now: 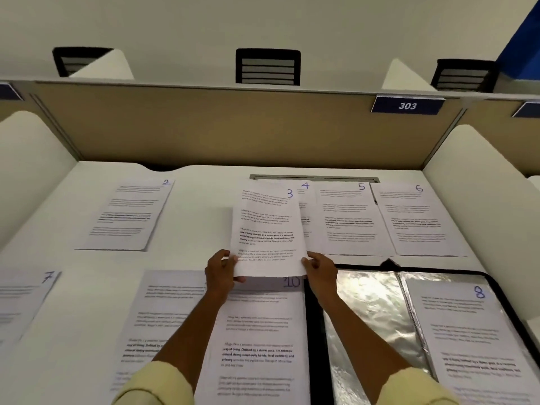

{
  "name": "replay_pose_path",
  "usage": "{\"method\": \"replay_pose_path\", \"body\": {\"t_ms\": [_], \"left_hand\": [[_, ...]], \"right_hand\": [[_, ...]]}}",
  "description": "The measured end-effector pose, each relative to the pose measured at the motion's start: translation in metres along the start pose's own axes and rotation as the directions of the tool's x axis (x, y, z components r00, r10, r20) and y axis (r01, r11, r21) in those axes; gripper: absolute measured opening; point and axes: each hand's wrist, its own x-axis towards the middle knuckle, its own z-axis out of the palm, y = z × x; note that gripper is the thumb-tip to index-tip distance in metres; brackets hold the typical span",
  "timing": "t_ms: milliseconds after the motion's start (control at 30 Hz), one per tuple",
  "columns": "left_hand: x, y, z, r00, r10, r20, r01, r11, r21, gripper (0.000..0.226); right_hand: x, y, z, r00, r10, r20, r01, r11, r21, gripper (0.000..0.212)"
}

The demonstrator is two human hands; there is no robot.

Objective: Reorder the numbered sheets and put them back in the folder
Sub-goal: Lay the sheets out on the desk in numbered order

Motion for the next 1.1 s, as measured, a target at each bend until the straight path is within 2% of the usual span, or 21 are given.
{"method": "replay_pose_path", "body": {"t_ms": [233,400,633,733,900,1100], "left_hand": [[0.052,-0.009,-0.043,0.998,0.012,-0.069,-0.012,1.0,0.001,0.017],[0.088,-0.014,-0.072,0.99,-0.039,-0.137,0.037,0.999,-0.019,0.017],[0.117,-0.021,-0.088,0.961,-0.115,-0.251,0.13,0.991,0.042,0.014],[0.126,-0.024,-0.092,0.946,-0.16,-0.28,0.17,0.985,0.012,0.018],[0.14,-0.031,-0.097,0.923,-0.202,-0.328,0.196,0.979,-0.05,0.025],[0.147,-0.038,-0.104,0.914,-0.181,-0.363,0.186,0.982,-0.021,0.026]], "right_hand": [[0.01,-0.024,0.059,0.999,0.047,0.022,-0.049,0.996,0.073,0.017],[0.018,-0.042,0.097,0.993,0.102,0.062,-0.11,0.984,0.141,0.011],[0.025,-0.05,0.136,0.994,0.1,0.042,-0.105,0.985,0.139,0.01],[0.029,-0.051,0.147,0.993,0.116,0.027,-0.119,0.984,0.132,0.011],[0.033,-0.05,0.159,0.988,0.149,0.045,-0.153,0.981,0.122,0.014],[0.031,-0.048,0.167,0.983,0.169,0.066,-0.175,0.981,0.088,0.011]]}}
